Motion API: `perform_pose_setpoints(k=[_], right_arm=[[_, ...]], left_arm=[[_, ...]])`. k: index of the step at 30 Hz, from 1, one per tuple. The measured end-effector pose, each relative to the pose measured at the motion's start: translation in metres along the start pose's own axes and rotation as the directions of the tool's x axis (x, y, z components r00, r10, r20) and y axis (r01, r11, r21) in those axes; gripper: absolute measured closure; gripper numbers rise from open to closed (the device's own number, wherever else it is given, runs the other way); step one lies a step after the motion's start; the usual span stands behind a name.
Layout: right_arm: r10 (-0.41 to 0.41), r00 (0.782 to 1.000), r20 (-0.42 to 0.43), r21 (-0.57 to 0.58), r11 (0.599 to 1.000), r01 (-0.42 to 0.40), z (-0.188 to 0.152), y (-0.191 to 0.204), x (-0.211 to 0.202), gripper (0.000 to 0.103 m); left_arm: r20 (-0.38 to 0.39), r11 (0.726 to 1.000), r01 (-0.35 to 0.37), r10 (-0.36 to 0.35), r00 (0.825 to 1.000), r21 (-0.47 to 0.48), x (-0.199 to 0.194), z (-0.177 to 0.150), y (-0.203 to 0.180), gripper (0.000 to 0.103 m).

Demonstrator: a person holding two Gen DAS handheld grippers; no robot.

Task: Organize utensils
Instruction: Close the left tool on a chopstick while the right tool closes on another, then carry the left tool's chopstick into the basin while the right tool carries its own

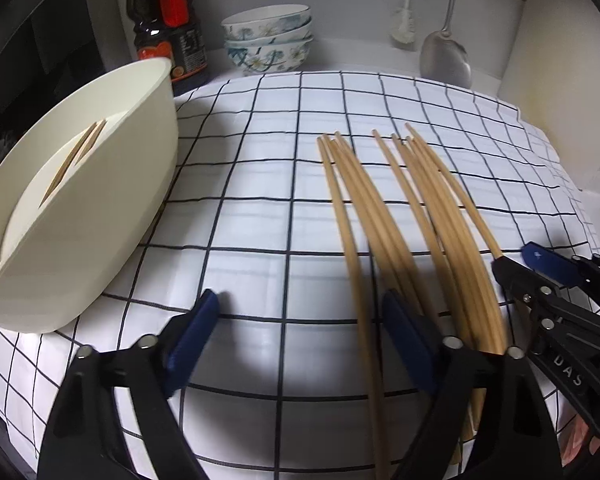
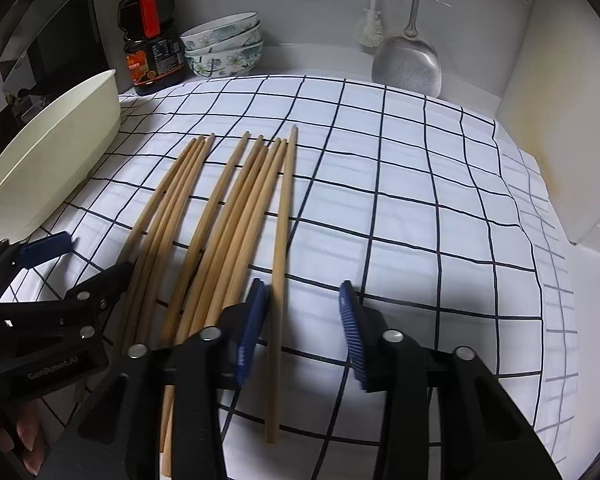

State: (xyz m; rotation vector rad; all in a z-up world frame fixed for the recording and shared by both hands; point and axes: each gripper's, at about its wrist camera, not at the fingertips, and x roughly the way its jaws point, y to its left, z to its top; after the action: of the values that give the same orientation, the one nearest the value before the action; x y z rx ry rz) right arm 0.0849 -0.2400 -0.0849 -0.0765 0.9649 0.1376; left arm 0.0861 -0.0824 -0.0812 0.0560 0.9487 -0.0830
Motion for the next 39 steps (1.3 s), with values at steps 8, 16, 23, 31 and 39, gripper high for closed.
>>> perform_pose_setpoints(k=[8, 16, 23, 31, 39], right_arm=[[-0.018, 1.0, 0.009, 0.001, 1.0, 0.018, 0.0, -0.001, 0.0, 0.097], [-0.01, 1.0, 0.017, 0.049, 0.999, 0.009, -0.001, -0.008, -0.003, 0.097], [0.009, 0.999, 0.053, 0.102, 0.995, -0.014, 0.001, -0.015, -0.016, 0.097], [0.008, 0.994, 0.105, 0.148, 0.989, -0.024, 0.007, -0.01, -0.037, 0.097], [0.04, 0.988, 0.15, 0.183, 0.981, -0.067, 0.019, 0.015, -0.054, 0.097]], left_arm=[[0.033, 0.999, 0.028, -0.03, 0.999, 0.036, -0.008, -0.003, -0.012, 0.081], [0.029, 0.997, 0.055, -0.057, 0.998, 0.048, -0.01, -0.005, -0.013, 0.096], [0.041, 0.993, 0.099, -0.102, 0.994, 0.067, -0.026, -0.004, -0.008, 0.096], [0.094, 0.988, 0.135, -0.143, 0.985, 0.08, -0.058, 0.007, 0.013, 0.096], [0.156, 0.984, 0.162, -0.172, 0.973, 0.07, -0.089, 0.018, 0.05, 0.096]])
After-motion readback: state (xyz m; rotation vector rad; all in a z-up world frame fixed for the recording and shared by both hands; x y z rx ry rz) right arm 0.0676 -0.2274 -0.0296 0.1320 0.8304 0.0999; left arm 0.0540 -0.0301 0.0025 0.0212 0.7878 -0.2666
